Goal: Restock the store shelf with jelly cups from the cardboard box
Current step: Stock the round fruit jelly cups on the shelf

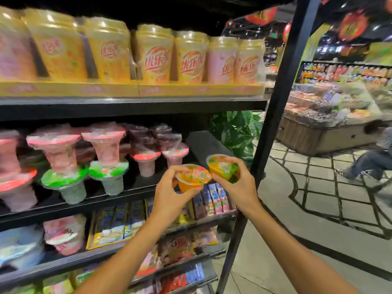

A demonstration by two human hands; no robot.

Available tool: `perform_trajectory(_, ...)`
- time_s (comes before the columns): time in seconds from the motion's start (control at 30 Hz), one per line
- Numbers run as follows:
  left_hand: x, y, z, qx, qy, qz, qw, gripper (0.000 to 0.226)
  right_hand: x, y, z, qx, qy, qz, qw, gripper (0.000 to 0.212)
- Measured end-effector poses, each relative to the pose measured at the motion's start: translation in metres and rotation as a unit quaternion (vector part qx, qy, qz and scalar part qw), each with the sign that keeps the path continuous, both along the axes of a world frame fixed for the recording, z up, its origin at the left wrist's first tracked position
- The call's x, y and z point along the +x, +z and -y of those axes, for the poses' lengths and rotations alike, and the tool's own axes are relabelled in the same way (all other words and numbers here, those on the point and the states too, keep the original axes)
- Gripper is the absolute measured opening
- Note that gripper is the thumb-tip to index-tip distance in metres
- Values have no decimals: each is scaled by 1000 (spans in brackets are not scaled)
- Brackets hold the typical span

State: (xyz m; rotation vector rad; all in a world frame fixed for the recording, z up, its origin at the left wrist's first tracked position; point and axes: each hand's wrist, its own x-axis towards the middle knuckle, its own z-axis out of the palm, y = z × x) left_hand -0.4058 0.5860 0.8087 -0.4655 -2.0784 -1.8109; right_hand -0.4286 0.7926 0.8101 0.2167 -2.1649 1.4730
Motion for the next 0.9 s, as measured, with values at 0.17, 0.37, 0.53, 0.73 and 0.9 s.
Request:
perform_trajectory(0.17,-30,-11,-32,3,58,-8,998,45,-55,-2,-18,-1,20,-6,1000,51)
perform_trajectory(0.37,-58,-22,-50,-38,103,-28,994,48,-108,-29,-31,15,-18,-21,999,45)
perform_trajectory(0.53,-82,-30,-66,-99,126,-48,986,49,-119,-38,-41,13,-33,-41,999,46)
perform_trajectory(0.73,-116,-27,-87,-129,160,-15,979,45,-126,-39,-44,14,-30,-56,998,47)
perform_trajectory(0.9,-141,-19,-94,-179,184,60,965,44,-132,-30,-46,18,-23,-30,999,47)
